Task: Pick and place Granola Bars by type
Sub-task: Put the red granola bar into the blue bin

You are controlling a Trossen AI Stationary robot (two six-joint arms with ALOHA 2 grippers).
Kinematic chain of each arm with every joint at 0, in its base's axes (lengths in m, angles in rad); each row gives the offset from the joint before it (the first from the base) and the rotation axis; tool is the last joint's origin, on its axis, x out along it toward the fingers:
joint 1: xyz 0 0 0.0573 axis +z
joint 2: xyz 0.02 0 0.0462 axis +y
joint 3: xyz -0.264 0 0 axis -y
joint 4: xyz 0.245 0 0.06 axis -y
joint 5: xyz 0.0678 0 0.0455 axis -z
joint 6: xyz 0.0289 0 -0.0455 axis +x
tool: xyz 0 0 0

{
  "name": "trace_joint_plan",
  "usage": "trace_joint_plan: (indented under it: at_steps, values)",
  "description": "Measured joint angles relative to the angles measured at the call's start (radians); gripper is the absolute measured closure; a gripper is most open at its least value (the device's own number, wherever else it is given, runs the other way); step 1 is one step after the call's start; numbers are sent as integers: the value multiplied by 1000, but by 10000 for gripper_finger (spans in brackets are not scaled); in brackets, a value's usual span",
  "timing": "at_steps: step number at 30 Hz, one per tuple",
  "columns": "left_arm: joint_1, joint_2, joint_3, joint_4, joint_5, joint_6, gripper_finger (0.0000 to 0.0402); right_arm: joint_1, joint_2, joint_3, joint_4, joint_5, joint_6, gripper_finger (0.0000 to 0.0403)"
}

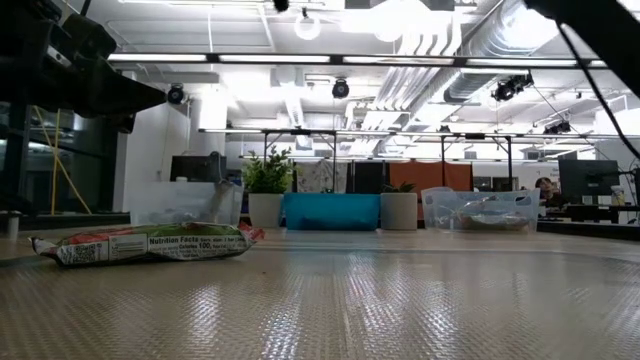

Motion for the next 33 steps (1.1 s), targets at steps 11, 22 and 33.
trace_joint_plan:
  at_steps: [11,22,33]
  values:
    - [0,0,0,0,0,0,400,153,-76,-1,-486,-65,-63,185]
    - [0,0,0,0,0,0,400,357,-73,-279,-556,224,-249,185]
    - [0,0,0,0,0,0,400,455,-72,-682,-159,360,-236,185]
